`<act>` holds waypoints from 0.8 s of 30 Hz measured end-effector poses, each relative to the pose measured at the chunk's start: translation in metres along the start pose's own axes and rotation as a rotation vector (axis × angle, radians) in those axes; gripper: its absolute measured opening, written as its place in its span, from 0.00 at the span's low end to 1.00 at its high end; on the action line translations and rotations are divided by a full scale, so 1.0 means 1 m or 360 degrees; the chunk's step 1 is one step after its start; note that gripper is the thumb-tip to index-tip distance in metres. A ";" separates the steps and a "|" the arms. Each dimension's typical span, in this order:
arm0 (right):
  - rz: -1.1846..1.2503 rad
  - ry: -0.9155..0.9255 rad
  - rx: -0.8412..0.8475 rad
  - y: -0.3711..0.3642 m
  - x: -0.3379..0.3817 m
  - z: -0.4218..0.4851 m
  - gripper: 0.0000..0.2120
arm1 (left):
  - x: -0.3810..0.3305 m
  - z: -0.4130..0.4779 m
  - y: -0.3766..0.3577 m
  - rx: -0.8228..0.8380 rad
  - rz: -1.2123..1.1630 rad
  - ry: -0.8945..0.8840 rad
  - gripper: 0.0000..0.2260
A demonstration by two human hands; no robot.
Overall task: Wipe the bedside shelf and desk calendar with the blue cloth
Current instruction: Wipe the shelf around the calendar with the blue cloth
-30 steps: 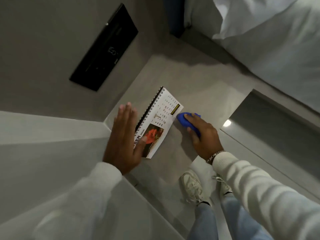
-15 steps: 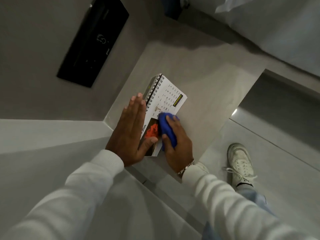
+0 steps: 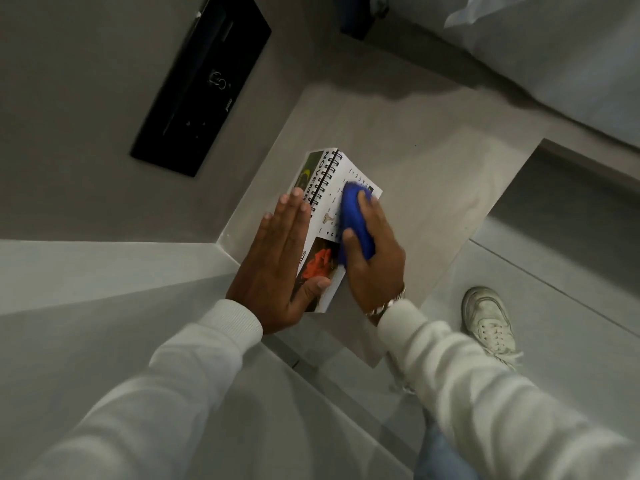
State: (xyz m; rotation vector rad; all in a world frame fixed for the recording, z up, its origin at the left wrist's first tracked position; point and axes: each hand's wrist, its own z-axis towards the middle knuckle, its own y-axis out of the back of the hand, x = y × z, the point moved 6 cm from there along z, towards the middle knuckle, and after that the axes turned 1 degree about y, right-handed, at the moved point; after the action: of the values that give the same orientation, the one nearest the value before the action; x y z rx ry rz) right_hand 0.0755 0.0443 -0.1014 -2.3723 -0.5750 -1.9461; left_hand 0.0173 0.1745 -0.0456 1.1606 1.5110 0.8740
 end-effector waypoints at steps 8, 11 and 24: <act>-0.0046 0.0133 0.0231 -0.020 -0.009 -0.054 0.26 | -0.001 0.001 0.001 0.0058 -0.0055 -0.0025 0.38; -0.0094 0.0152 0.0082 -0.009 0.000 -0.021 0.25 | -0.001 0.001 0.000 0.0058 -0.0033 -0.0027 0.38; -0.0136 0.0259 0.0202 -0.033 -0.008 -0.073 0.29 | -0.002 0.000 0.001 0.0066 -0.0058 -0.0018 0.38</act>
State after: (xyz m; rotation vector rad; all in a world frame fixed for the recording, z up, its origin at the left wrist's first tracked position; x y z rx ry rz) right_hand -0.0042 0.0550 -0.0996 -2.1248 -0.7755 -2.0445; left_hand 0.0180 0.1730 -0.0439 1.1622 1.5427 0.8138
